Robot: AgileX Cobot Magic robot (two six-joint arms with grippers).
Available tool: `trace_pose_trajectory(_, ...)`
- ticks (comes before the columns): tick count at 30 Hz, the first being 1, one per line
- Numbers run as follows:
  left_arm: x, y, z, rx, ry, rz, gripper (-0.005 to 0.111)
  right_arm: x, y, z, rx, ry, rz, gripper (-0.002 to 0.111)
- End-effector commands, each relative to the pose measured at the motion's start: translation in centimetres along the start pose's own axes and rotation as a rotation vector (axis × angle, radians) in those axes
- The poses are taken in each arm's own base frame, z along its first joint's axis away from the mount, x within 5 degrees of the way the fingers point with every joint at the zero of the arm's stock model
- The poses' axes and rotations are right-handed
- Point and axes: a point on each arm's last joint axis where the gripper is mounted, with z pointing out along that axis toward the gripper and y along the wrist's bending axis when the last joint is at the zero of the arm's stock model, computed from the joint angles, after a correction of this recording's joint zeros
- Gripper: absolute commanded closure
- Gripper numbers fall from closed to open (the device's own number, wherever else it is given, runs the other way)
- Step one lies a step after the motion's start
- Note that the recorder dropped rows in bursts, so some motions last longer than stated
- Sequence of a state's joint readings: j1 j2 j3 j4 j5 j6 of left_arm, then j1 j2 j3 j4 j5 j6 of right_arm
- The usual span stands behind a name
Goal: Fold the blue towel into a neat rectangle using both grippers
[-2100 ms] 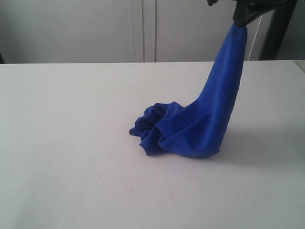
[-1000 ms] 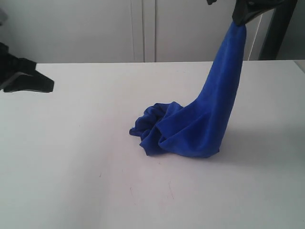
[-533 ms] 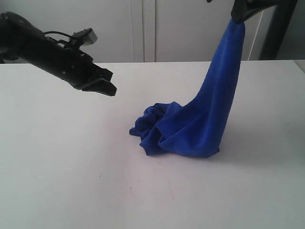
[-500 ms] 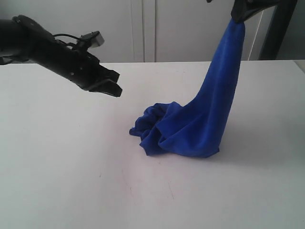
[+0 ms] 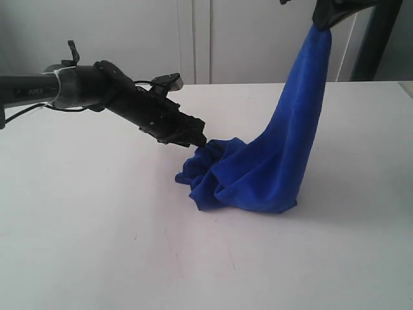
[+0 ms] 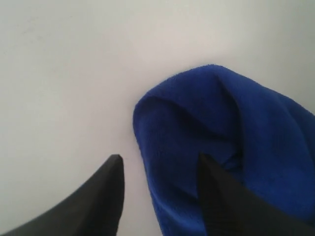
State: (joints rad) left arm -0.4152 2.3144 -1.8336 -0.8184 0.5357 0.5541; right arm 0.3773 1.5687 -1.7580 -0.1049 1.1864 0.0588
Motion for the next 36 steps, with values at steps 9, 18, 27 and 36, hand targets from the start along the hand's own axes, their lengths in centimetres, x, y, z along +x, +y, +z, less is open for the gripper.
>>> trace_pose_trajectory(9, 0.9, -0.1, 2.7, 0.095, 0.035, -0.073, 0.057, -0.3, -0.4, -0.3, 0.004, -0.05, -0.004, 0.108)
trace_pose_trajectory(18, 0.8, -0.5, 2.4, 0.132, 0.049, -0.085, 0.107, -0.4, -0.4, -0.3, 0.004, -0.055, -0.004, 0.108)
trace_pose_trajectory(27, -1.9, -0.1, -4.3, 0.089, 0.008, 0.014, 0.107, -0.4, -0.9, -1.0, 0.06, -0.083, -0.019, 0.108)
trace_pose_trajectory(36, -3.7, -0.9, -13.7, -0.078, 0.032, 0.191, 0.107, -0.1, -2.3, -3.9, 0.181, -0.147, 0.015, 0.108)
